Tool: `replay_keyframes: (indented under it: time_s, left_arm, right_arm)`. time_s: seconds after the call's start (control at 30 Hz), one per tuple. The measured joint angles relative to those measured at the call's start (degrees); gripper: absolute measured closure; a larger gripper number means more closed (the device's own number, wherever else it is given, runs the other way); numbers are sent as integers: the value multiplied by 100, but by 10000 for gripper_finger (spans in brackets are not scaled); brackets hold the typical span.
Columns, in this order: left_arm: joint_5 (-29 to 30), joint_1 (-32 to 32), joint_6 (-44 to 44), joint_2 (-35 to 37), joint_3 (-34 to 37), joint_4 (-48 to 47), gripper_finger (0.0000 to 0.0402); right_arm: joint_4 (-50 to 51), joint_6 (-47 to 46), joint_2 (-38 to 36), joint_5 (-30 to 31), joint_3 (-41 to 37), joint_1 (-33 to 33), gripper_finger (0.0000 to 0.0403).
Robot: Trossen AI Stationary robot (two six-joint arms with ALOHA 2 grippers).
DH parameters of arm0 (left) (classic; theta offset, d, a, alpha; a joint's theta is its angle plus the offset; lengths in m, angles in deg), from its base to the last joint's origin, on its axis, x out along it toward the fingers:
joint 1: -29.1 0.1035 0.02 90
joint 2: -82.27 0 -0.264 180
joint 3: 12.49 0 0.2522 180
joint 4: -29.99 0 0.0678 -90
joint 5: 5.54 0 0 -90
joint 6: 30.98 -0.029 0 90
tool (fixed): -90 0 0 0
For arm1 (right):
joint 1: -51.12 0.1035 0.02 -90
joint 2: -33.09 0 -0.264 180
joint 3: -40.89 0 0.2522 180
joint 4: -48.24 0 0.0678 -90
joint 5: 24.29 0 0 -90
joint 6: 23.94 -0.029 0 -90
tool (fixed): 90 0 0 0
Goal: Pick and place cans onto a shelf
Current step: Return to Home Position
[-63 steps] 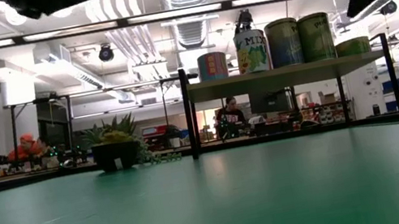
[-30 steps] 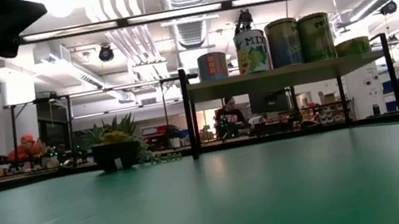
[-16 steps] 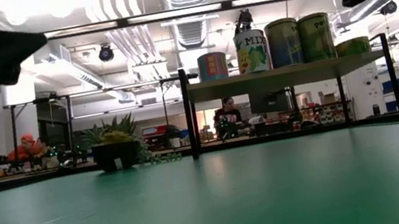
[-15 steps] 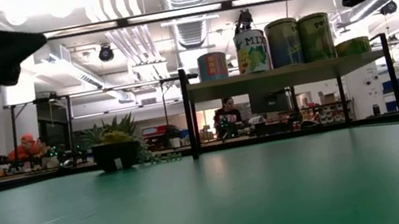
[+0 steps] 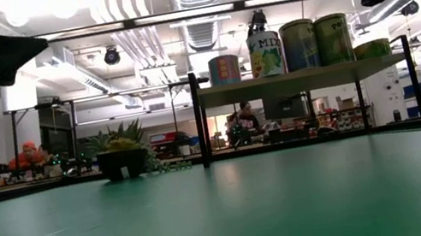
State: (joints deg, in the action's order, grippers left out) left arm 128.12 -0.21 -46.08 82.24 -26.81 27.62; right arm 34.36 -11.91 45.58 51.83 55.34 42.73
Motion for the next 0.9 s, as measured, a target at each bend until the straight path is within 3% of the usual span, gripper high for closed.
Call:
replay_keyframes:
  time_s: [0.27,0.9]
  left_arm:
    - [930,6,285,-24,2,-200,402]
    - [937,1,340,-46,4,-208,401]
  right_arm:
    - [77,153,53,55,-4,0,394]
    - [83,-605,74,44,-9,0,394]
